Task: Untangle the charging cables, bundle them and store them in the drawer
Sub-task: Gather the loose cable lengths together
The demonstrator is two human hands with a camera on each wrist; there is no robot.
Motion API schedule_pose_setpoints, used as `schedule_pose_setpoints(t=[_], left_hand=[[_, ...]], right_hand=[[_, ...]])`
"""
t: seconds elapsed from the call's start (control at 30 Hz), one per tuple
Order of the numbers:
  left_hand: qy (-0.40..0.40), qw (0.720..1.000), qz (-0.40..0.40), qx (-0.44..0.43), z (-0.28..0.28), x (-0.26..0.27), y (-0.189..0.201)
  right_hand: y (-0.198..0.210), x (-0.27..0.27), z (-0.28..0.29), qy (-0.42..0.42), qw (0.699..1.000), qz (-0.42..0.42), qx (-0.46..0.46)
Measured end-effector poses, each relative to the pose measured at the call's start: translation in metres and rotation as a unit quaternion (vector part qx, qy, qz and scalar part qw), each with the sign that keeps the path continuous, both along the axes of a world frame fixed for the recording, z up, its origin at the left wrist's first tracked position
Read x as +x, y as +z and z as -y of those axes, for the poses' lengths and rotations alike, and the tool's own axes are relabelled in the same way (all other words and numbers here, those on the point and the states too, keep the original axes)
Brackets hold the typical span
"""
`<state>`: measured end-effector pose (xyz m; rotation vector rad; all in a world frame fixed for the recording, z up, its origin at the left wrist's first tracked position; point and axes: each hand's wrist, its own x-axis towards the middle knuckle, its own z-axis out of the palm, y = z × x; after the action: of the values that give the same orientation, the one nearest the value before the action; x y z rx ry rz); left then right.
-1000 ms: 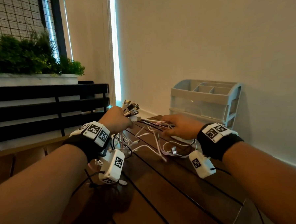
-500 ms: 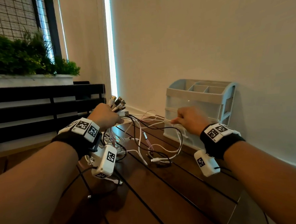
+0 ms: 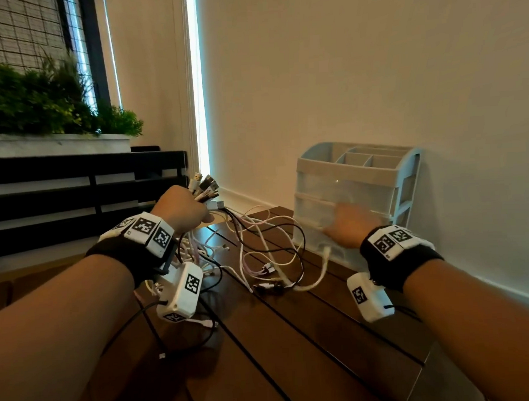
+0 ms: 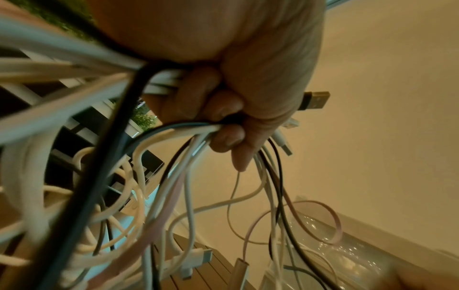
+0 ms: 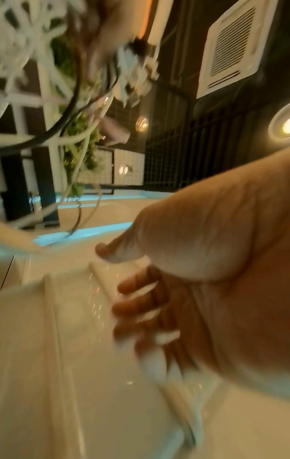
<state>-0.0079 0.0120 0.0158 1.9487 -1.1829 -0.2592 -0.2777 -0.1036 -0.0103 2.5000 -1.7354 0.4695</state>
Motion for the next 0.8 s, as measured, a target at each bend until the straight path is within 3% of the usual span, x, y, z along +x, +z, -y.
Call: schedule_pose_setpoints(t=[0.1,0.2,0.27,0.33,0.4,0.43,0.47,0.5,0.57,0.6,0.67,0.7,0.73,0.77,0.8], left_hand=[[-0.012,1.0,0.018,0.004,0.004,-0.009,0.0],[-0.025,0.999,0.024,0.004,0.004,-0.017,0.001],[-0.026,0.999,0.026,0.003,0.002,-0.018,0.002],[-0.017,1.0,0.024,0.008,-0.001,-0.016,0.003],[-0.01,1.0,0.021,0.009,-0.003,-0.013,0.004],[-0.012,1.0,0.02,0.01,-0.003,-0.012,0.004],[-0.016,1.0,0.021,0.011,-0.003,-0.013,0.004],[-0.022,0.999,0.023,0.014,-0.002,-0.014,0.005],[-0.031,0.999,0.03,0.02,-0.001,-0.018,0.005],[-0.033,0.999,0.031,0.019,-0.001,-0.019,0.005],[-0.029,0.999,0.029,0.015,0.0,-0.016,0.005],[-0.023,0.999,0.027,0.017,-0.001,-0.013,0.005],[-0.018,0.999,0.026,0.021,-0.001,-0.011,0.004],[-0.017,0.999,0.024,0.026,-0.001,-0.009,0.002],[-0.018,0.999,0.023,0.029,-0.001,-0.009,0.001]], right_hand=[[0.012,0.036,-0.024,0.148,0.974,0.167,-0.049],[0.015,0.069,-0.038,0.207,0.956,0.207,0.021],[0.013,0.08,-0.034,0.199,0.961,0.192,0.016],[0.015,0.08,-0.026,0.137,0.942,0.305,0.029],[0.014,0.075,-0.018,0.052,0.871,0.462,0.156],[0.013,0.071,-0.014,0.021,0.839,0.501,0.21],[0.013,0.067,-0.013,0.003,0.826,0.516,0.227],[0.012,0.063,-0.012,-0.006,0.856,0.482,0.189],[0.01,0.054,-0.009,-0.02,0.956,0.293,0.001],[0.009,0.051,-0.012,-0.005,0.977,0.197,-0.087],[0.004,0.049,-0.012,0.081,0.977,0.144,-0.134],[0.0,0.05,-0.012,0.107,0.968,0.203,-0.101],[-0.001,0.05,-0.008,0.108,0.942,0.316,-0.039],[0.001,0.05,-0.007,0.086,0.878,0.466,0.058],[0.004,0.051,-0.007,0.069,0.789,0.589,0.159]])
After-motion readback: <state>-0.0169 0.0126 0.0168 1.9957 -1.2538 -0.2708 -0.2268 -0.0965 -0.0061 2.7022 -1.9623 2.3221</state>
